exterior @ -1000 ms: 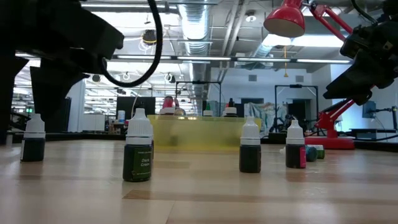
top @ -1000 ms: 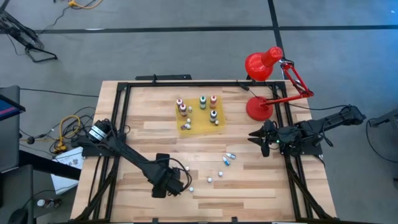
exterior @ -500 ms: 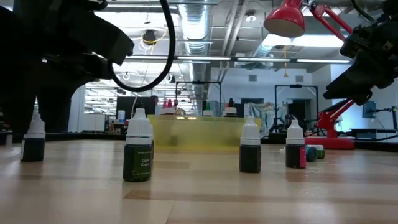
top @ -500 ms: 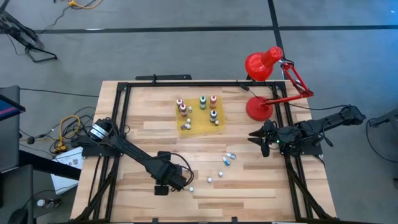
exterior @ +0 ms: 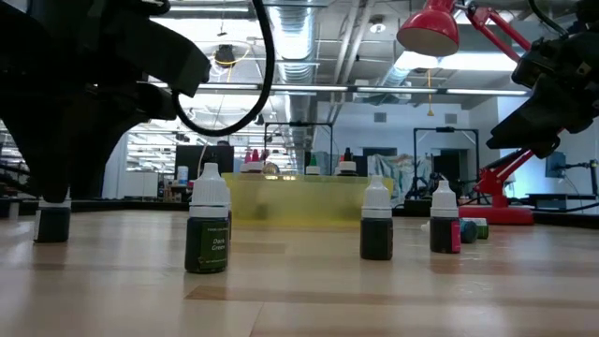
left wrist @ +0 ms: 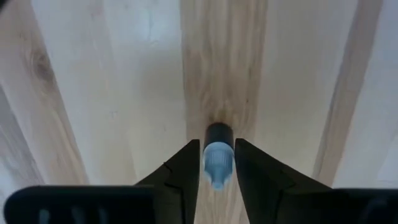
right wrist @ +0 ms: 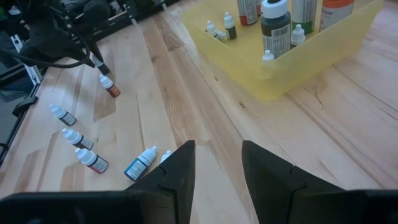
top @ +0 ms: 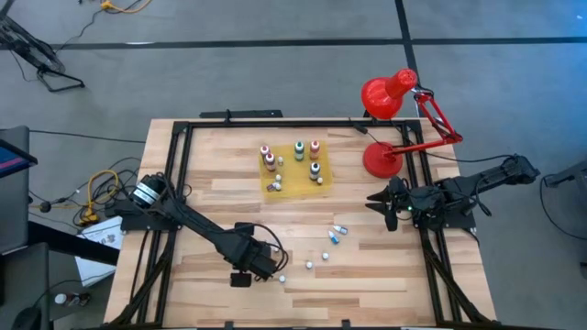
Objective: Pick & Place food coloring
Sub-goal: Put the small white food coloring in the bin
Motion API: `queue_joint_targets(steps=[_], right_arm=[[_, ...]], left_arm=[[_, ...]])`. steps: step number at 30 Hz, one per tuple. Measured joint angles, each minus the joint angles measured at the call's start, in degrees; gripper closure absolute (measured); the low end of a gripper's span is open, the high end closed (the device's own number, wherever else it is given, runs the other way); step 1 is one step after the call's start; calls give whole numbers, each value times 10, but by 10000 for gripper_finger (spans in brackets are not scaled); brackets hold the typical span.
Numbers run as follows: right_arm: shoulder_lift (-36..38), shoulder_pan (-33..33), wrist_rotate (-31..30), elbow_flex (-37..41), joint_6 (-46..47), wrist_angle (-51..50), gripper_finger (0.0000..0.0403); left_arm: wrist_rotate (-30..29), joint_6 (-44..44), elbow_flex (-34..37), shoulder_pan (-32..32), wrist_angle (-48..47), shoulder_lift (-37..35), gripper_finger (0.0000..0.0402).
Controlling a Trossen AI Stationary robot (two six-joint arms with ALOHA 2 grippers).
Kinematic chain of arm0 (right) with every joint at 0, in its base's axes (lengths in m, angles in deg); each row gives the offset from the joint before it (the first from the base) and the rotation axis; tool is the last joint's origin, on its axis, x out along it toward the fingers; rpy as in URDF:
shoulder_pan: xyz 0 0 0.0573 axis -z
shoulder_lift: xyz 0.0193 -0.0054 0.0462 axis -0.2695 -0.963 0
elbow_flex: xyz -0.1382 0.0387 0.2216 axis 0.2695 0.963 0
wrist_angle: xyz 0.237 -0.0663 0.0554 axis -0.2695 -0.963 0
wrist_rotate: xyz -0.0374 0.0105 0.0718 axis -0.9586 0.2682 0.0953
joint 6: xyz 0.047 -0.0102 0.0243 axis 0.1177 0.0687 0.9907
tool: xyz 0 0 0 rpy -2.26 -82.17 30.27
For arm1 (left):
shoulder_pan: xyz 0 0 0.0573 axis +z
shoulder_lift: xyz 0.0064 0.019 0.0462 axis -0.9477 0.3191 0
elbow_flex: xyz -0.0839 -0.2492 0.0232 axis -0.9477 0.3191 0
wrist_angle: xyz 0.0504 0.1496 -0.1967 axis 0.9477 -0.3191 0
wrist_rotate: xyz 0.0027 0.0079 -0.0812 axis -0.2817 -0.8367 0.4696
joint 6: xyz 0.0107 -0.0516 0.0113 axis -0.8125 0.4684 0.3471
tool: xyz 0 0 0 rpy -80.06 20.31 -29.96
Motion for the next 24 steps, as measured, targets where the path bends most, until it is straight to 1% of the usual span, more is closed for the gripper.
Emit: queue_joint_targets(steps=[5, 13, 15, 18, 21, 24], right_arm=[[0, 0, 0, 0, 0, 0, 281], [0, 0, 0, 0, 0, 0, 281], [0, 0, 0, 0, 0, 0, 281], [0, 0, 0, 0, 0, 0, 281], [0, 0, 0, 0, 0, 0, 281], [0, 0, 0, 0, 0, 0, 281]], left_arm=[[0, 28, 0, 0, -11, 0, 294], [4, 44, 0, 0, -13, 0, 246], [4, 44, 0, 0, -11, 0, 240], [7, 43, 0, 0, -11, 0, 245], [20, 43, 0, 0, -11, 0, 266], [20, 43, 0, 0, -11, 0, 291]])
